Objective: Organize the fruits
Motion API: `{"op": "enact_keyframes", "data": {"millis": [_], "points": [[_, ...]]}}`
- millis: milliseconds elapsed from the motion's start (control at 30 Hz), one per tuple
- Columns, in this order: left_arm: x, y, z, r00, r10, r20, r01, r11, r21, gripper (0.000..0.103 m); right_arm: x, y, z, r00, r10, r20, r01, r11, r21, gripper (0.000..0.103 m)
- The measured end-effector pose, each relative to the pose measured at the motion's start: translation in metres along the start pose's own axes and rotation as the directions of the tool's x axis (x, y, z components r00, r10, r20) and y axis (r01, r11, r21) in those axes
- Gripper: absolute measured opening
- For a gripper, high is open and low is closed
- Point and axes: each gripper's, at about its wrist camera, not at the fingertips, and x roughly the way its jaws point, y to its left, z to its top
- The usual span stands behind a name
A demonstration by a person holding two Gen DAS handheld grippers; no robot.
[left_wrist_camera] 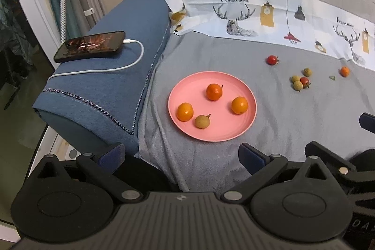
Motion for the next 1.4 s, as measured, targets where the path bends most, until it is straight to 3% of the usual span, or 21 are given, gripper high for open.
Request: {"op": "enact_keyframes", "data": {"millis": [267,433,867,967,1133,1300,1400], "points": [[0.019,-0.027,0.017,1.0,-0.003,-0.031,0.005,0.998,0.066,0.103,0.017,-0.036,-0.006,0.998,-0.056,-0.023,0.058,0.993,0.104,0.102],[0.039,-0.054,0.037,0.996,-0.042,-0.074,0.049,0.994,0.094,0.103,0.03,-0.077,-0.013,0.991,-0.129,-0.046,0.135,0.974,0.182,0.102],[0.143,-0.164,0.107,0.968,-0.187,-0.166,0.21,0.969,0.133,0.103,0.09,-0.209,-0.03,0.931,-0.34,-0.133,0.365,0.87,0.33,0.102],[0.175,-0.196,0.119,0.965,-0.205,-0.162,0.232,0.958,0.17,0.103,0.113,-0.247,-0.024,0.911,-0.39,-0.134,0.412,0.842,0.347,0.102],[0.232,-0.236,0.133,0.951,-0.218,-0.22,0.266,0.939,0.218,0.103,0.164,-0.318,-0.011,0.887,-0.443,-0.132,0.458,0.805,0.377,0.102],[0.279,-0.262,0.141,0.93,-0.227,-0.29,0.3,0.924,0.237,0.103,0.233,-0.38,-0.001,0.882,-0.438,-0.174,0.471,0.801,0.369,0.102],[0.298,-0.277,0.143,0.93,-0.208,-0.302,0.293,0.917,0.271,0.103,0.271,-0.405,0.001,0.875,-0.436,-0.211,0.484,0.79,0.375,0.102]]}}
